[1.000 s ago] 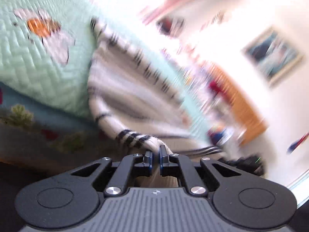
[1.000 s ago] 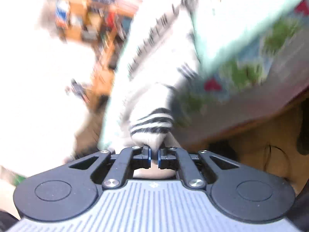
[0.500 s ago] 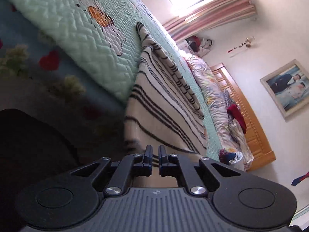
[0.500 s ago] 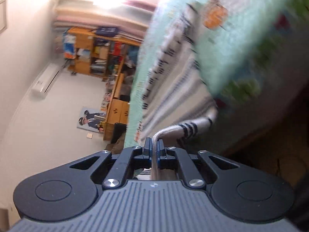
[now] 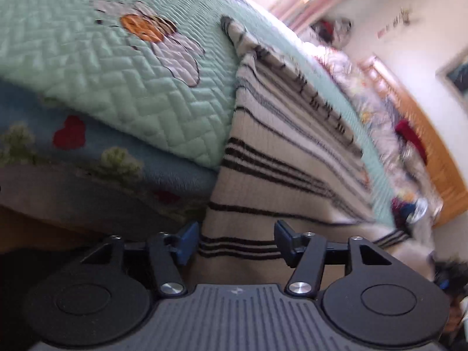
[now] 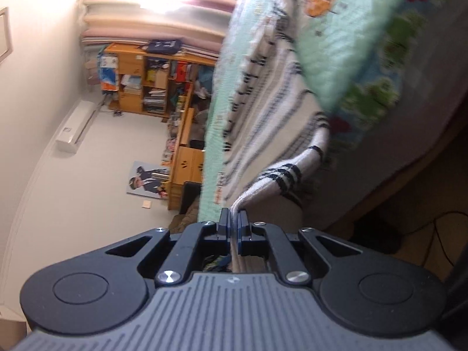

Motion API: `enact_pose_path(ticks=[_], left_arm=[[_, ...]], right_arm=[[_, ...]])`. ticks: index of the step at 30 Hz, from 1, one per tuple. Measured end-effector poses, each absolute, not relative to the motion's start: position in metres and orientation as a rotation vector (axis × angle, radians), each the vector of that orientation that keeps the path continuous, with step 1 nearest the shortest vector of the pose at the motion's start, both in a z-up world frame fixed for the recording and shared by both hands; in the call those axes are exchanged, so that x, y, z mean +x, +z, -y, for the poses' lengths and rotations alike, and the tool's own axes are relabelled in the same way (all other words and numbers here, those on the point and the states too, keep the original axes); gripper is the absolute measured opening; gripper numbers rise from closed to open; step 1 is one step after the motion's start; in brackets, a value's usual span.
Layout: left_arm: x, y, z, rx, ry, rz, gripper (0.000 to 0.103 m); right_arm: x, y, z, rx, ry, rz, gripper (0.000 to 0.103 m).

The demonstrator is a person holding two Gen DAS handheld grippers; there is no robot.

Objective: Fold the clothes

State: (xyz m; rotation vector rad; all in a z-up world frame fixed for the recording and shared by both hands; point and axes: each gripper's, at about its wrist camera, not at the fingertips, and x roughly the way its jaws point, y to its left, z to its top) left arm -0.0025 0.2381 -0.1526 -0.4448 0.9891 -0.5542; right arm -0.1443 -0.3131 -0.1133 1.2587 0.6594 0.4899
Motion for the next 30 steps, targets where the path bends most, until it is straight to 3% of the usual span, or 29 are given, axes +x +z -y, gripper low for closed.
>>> enact_pose_path(ticks=[7, 14, 15, 16, 17, 18, 25, 30], left_arm=[[0.022, -0.207, -0.218, -0.343, -0.687, -1.154, 0.068], [0.033, -0.249, -0.211, -0.465, -0.853, -1.172, 0.067], [0.032, -0.251, -0.212, -0.477, -0.861, -1.158, 0.054], [0.030, -0.253, -0.212, -0.488, -0.868, -1.144, 0.019], [0.028, -0.253, -0.212, -0.485, -0.870, -1.140, 0.003], [0.024, -0.251, -0.211, -0.469, -0.864, -1.128, 0.007], [-0.022, -0.196, -0.240, -0.620, -0.876, -0.866, 0.006], [-0.031, -0.174, -0.252, -0.747, -0.879, -0.776, 0.006]], right_arm=[[-0.140, -0.097, 0.310, 1.238, 0.502, -0.650, 0.005], [-0.133, -0.089, 0.304, 1.231, 0.508, -0.657, 0.005], [-0.133, -0.088, 0.303, 1.230, 0.507, -0.657, 0.005], [-0.132, -0.088, 0.303, 1.230, 0.505, -0.656, 0.005], [-0.132, -0.088, 0.303, 1.232, 0.501, -0.655, 0.005], [-0.133, -0.089, 0.303, 1.235, 0.496, -0.654, 0.005], [-0.139, -0.101, 0.306, 1.260, 0.460, -0.641, 0.005], [-0.139, -0.113, 0.304, 1.297, 0.458, -0.649, 0.005]])
